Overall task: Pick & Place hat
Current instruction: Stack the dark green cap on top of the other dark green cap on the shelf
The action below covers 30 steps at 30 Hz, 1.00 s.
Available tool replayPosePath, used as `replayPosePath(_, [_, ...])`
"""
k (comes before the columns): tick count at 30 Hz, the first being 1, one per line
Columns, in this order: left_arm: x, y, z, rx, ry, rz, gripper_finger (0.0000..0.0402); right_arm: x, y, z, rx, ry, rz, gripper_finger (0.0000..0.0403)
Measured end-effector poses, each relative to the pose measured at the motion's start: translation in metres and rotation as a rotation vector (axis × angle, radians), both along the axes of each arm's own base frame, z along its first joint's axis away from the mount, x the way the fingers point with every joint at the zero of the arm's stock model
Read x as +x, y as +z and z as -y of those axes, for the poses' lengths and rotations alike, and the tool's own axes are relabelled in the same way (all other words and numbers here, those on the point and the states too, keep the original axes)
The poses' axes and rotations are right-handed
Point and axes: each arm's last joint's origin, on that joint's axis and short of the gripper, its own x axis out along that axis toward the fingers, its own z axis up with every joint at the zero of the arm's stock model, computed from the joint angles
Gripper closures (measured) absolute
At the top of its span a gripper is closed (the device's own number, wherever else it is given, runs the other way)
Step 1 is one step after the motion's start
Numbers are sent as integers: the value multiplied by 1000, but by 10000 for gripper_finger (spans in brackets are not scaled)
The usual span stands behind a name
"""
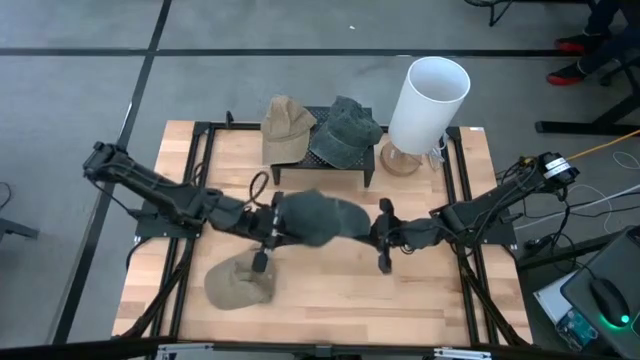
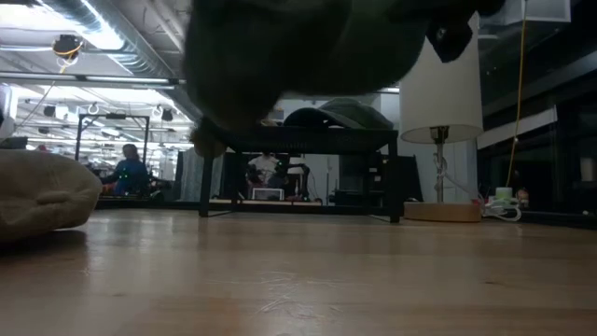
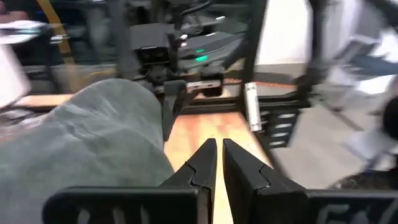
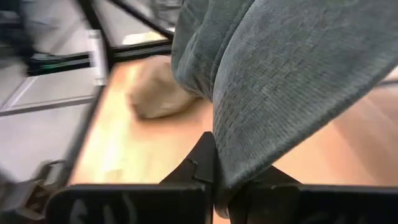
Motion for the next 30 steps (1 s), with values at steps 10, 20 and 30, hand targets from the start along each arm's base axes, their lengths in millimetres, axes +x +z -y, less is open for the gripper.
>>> replayPosePath(10, [-22, 1, 21, 62, 364, 8, 387, -2, -3, 8, -72, -253, 8, 382])
replayPosePath(20, [-35, -17, 22, 26, 637, -72, 387, -2, 0, 8, -116, -266, 27, 390])
replayPosePath(30, [-28, -20, 11, 45, 661, -94, 382, -1, 0, 8, -115, -259, 31, 388])
